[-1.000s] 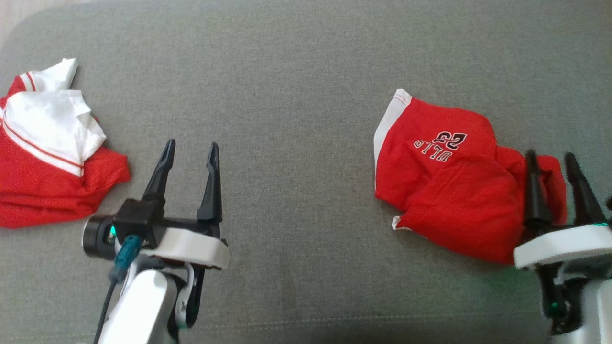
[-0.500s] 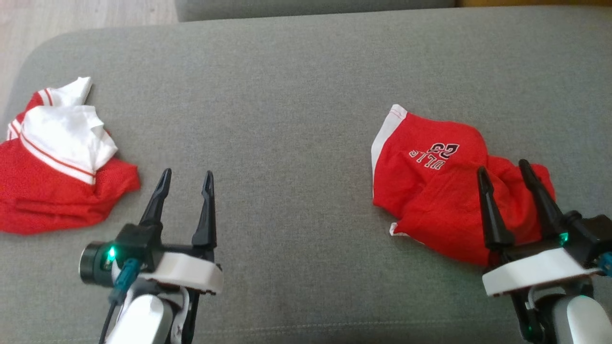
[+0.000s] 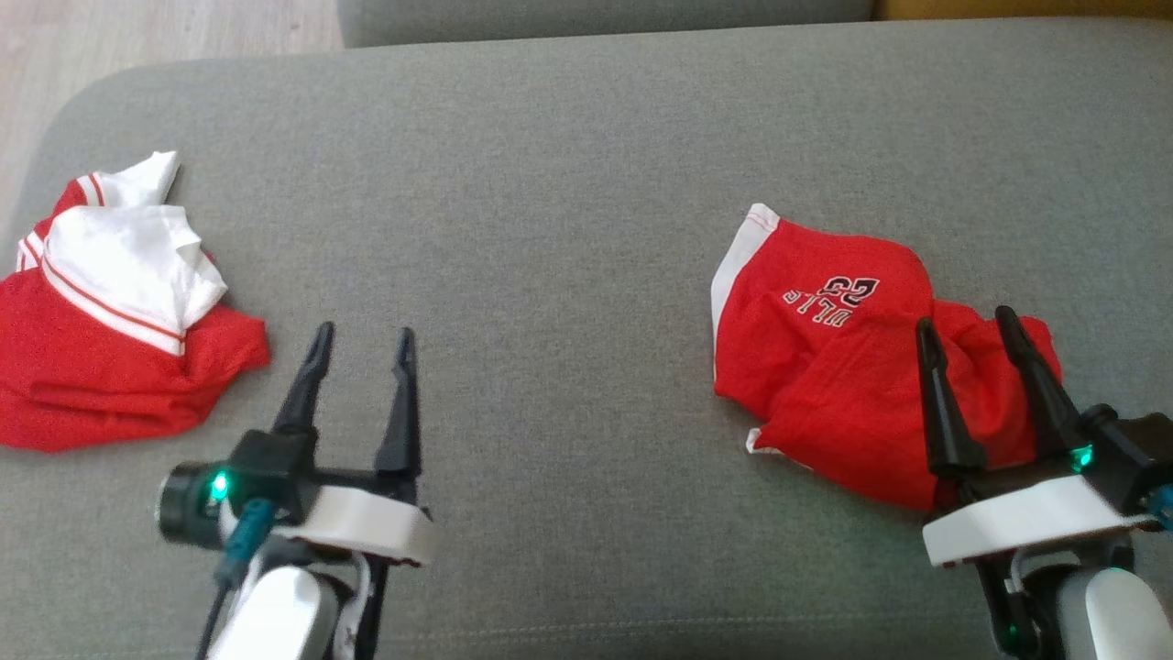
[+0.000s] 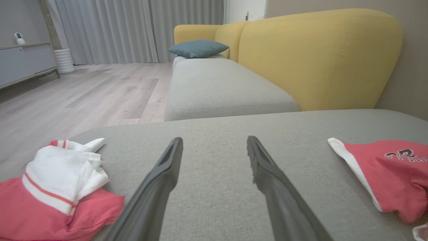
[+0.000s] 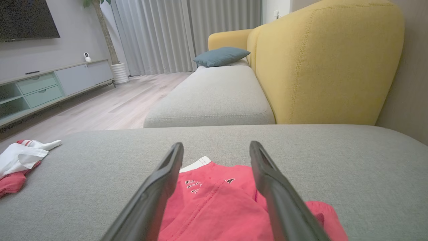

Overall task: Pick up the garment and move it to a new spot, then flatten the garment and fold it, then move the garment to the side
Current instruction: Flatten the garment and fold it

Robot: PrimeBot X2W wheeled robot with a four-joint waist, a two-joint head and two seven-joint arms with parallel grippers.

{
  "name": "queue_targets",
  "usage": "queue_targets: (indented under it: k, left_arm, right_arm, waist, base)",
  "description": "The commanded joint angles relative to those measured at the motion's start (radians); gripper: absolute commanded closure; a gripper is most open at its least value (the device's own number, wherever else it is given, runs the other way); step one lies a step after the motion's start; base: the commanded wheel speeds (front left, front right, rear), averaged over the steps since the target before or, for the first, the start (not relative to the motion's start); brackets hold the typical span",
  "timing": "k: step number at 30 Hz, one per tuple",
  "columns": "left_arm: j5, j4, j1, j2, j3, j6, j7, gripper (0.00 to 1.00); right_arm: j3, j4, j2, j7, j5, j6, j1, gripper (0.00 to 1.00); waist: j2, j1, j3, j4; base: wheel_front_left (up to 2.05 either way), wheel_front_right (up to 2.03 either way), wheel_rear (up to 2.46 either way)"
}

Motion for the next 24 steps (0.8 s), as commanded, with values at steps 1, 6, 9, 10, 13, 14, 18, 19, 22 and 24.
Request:
queue_targets:
  k: [1,6,9,10,13,14,18,19,22,24]
  left_arm:
    - [0.006,-0.039,-0.032,0.017,0.032,-0.003,-0.001,0.00]
    - [0.015,-0.049,-0.101,-0.028,-0.078,-0.080,0.044,0.00]
    - [0.012,-0.025,-0.157,-0.080,-0.171,-0.148,0.095,0.00]
    - [0.008,-0.011,-0.174,-0.096,-0.199,-0.170,0.114,0.00]
    - [-0.019,0.061,-0.246,-0.142,-0.291,-0.242,0.185,0.00]
    - [-0.028,0.082,-0.262,-0.148,-0.308,-0.255,0.201,0.00]
    - [-0.070,0.171,-0.321,-0.164,-0.356,-0.290,0.252,0.00]
    - [-0.080,0.192,-0.334,-0.166,-0.364,-0.295,0.259,0.00]
    - [-0.108,0.247,-0.368,-0.169,-0.388,-0.304,0.269,0.00]
    - [-0.125,0.285,-0.388,-0.170,-0.400,-0.306,0.272,0.00]
  right_arm:
    - [0.017,-0.041,-0.005,-0.001,0.008,0.004,-0.003,0.00]
    - [0.005,-0.049,-0.007,0.008,0.003,0.004,-0.006,0.00]
    - [-0.002,-0.058,-0.007,0.013,-0.002,0.004,-0.014,0.00]
    - [-0.003,-0.063,-0.007,0.015,-0.004,0.004,-0.018,0.00]
    - [-0.005,-0.075,-0.005,0.022,-0.006,0.004,-0.036,0.00]
    - [-0.002,-0.076,-0.004,0.024,-0.006,0.004,-0.041,0.00]
    - [0.007,-0.069,0.000,0.022,0.002,0.004,-0.058,0.00]
    - [0.010,-0.066,0.001,0.021,0.003,0.004,-0.062,0.00]
    - [0.011,-0.057,0.005,0.014,0.010,0.004,-0.068,0.00]
    - [0.012,-0.050,0.008,0.008,0.015,0.004,-0.070,0.00]
  waist:
    - [-0.0001,0.0000,0.003,0.000]
    - [-0.0001,0.0000,0.029,-0.017]
    - [-0.0001,0.0000,0.051,-0.040]
    - [-0.0001,0.0000,0.060,-0.051]
    - [-0.0001,0.0000,0.094,-0.100]
    - [-0.0001,0.0000,0.104,-0.116]
    - [-0.0001,0.0000,0.134,-0.169]
    - [-0.0001,0.0000,0.140,-0.182]
    - [-0.0001,0.0000,0.157,-0.212]
    - [-0.0001,0.0000,0.166,-0.229]
  base:
    - [0.00,0.00,0.00]
    - [0.00,0.00,0.00]
    - [0.00,0.00,0.00]
    - [0.00,0.00,0.00]
    - [0.00,0.00,0.00]
    - [0.00,0.00,0.00]
    - [0.00,0.00,0.00]
    - [0.00,0.00,0.00]
    - [0.00,0.00,0.00]
    - [0.00,0.00,0.00]
